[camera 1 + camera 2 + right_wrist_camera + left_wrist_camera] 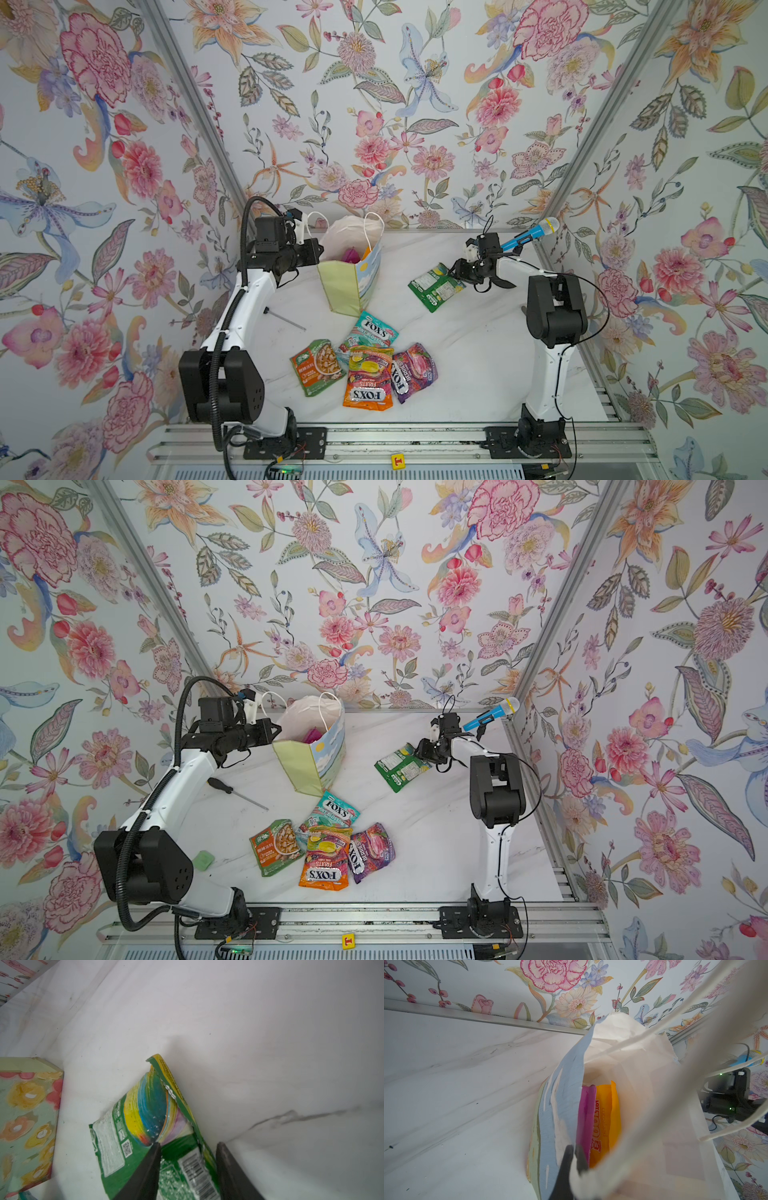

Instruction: Place the snacks into the paper bag

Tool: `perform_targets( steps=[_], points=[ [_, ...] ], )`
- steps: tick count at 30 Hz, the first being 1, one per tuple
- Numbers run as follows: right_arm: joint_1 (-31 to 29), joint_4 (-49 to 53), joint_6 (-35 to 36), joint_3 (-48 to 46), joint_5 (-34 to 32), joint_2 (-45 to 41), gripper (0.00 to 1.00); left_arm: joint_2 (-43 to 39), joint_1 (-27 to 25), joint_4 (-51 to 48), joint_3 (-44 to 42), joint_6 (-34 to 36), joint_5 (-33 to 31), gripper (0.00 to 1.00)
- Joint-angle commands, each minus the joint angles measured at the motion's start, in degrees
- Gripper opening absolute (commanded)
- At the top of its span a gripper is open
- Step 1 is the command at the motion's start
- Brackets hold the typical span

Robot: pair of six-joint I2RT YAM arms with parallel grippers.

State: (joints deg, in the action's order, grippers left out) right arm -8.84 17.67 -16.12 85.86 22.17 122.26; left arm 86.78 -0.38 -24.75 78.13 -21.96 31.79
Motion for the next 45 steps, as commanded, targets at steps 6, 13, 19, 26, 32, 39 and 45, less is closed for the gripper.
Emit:
perform_targets(
  steps=[6,13,19,26,32,39,45],
  points=[
    [-5.5,-1.9,-3.2,-7.5,0.9,-6.1,0.45,-0.6,0.3,-0.2,-1.0,-0.7,1.4,0.00],
    [-8.6,-5.8,-8.7,-13.8,-1.5,-13.2,0.46,-1.1,0.2,-0.3,-1.4,-0.5,1.4,0.00],
    [-7.9,-7.2,-10.9,-16.7,-5.1,-18.3,0.46,-1.6,0.3,-0.2,-2.0,-0.4,1.5,0.00],
    [-7.8,-9.3,-12.7,-17.6,-3.6,-17.5,0.44,-2.1,0.3,0.4,-2.6,-0.5,1.8,0.00],
    [-7.7,-12.2,-14.8,-18.5,-2.1,-15.6,0.43,-2.2,0.4,0.0,-2.5,-0.3,1.6,0.00],
    [-7.6,-13.8,-15.9,-18.9,-1.2,-13.6,0.40,-2.0,0.4,-0.1,-2.3,-0.5,1.6,0.00],
    [-7.4,-15.3,-16.8,-20.6,-0.9,-13.4,0.39,-1.9,0.4,0.0,-2.1,-0.5,1.7,0.00]
  ],
)
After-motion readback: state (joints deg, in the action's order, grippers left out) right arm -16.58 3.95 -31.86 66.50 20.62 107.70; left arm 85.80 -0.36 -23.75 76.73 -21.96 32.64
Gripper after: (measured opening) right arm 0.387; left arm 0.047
